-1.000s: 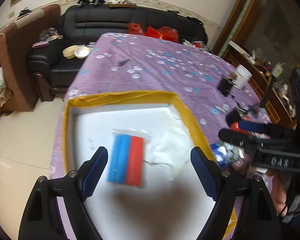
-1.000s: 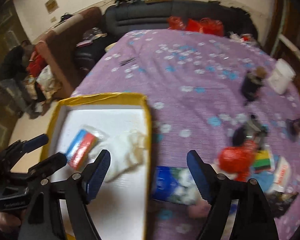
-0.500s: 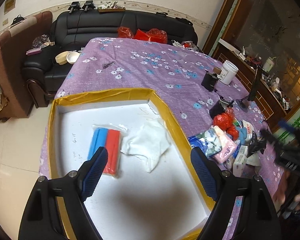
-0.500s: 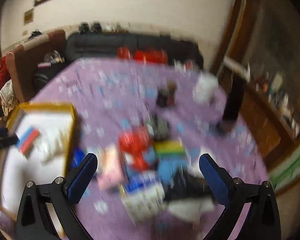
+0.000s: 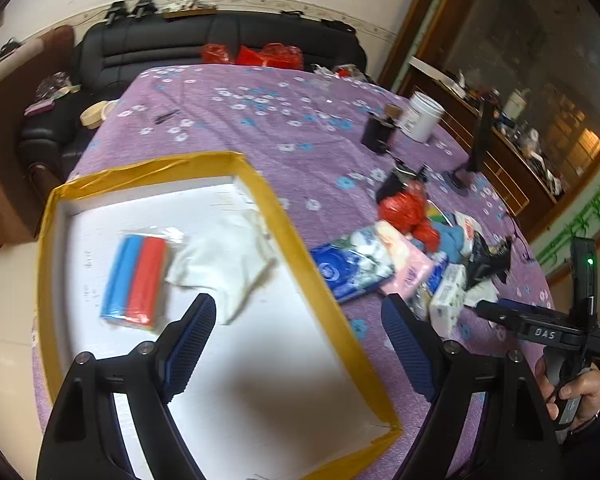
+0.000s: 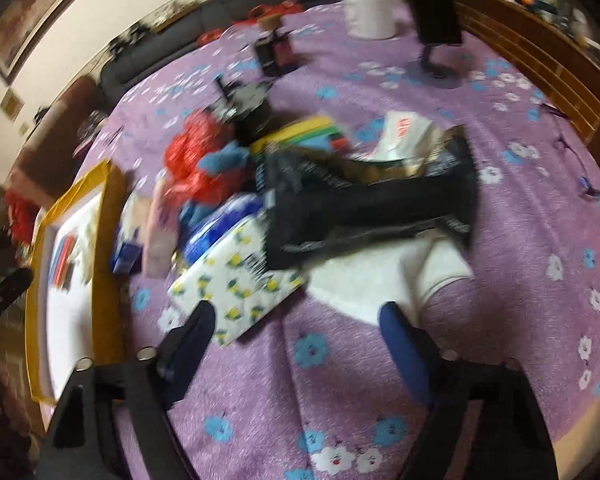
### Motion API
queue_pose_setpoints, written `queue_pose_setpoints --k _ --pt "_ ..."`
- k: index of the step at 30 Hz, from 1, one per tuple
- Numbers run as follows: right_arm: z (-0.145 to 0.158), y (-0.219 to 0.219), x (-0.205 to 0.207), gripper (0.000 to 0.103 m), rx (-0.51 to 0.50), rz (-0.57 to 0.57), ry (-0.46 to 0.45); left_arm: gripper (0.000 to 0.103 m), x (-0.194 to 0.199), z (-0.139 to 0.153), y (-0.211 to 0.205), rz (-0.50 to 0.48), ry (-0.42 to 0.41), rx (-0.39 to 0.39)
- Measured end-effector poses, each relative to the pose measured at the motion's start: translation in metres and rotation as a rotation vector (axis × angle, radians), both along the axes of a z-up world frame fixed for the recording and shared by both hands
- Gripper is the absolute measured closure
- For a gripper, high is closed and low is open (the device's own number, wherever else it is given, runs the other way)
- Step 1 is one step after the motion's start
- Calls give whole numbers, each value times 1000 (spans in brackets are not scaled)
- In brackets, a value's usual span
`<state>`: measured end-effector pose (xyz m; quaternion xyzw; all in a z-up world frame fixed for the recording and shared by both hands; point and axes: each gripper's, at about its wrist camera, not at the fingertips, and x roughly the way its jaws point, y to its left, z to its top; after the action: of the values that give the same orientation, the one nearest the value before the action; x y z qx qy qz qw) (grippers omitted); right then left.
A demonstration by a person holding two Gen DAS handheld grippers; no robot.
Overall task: Organize soft objects
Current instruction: 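Grasp the yellow-patterned tissue pack with the right tool while the left tool approaches the blue tissue pack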
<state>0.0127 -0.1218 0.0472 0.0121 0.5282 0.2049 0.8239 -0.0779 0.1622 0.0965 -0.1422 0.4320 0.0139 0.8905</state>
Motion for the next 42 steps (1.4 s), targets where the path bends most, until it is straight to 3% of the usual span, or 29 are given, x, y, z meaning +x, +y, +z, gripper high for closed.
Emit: queue_pose_setpoints --k 8,16,22,30,35,39,42 --pt "-2 40 -12 18 -43 189 -56 19 2 -2 -24 -77 14 34" --pt "-19 63 24 17 -184 246 -112 19 4 -4 -33 -138 27 36" --pt "-23 67 19 24 -148 311 -76 19 13 -3 -45 -203 38 55" --pt "-22 34 -9 25 -64 277 11 19 52 -9 -51 -278 76 117" --pt "-24 16 -16 25 -66 234 27 19 96 -23 -52 -348 137 156" --pt "-21 0 -22 25 -60 197 24 19 125 -51 -56 -424 240 134" --pt "-19 -13 -23 25 -51 167 21 19 125 -57 -66 -470 272 103"
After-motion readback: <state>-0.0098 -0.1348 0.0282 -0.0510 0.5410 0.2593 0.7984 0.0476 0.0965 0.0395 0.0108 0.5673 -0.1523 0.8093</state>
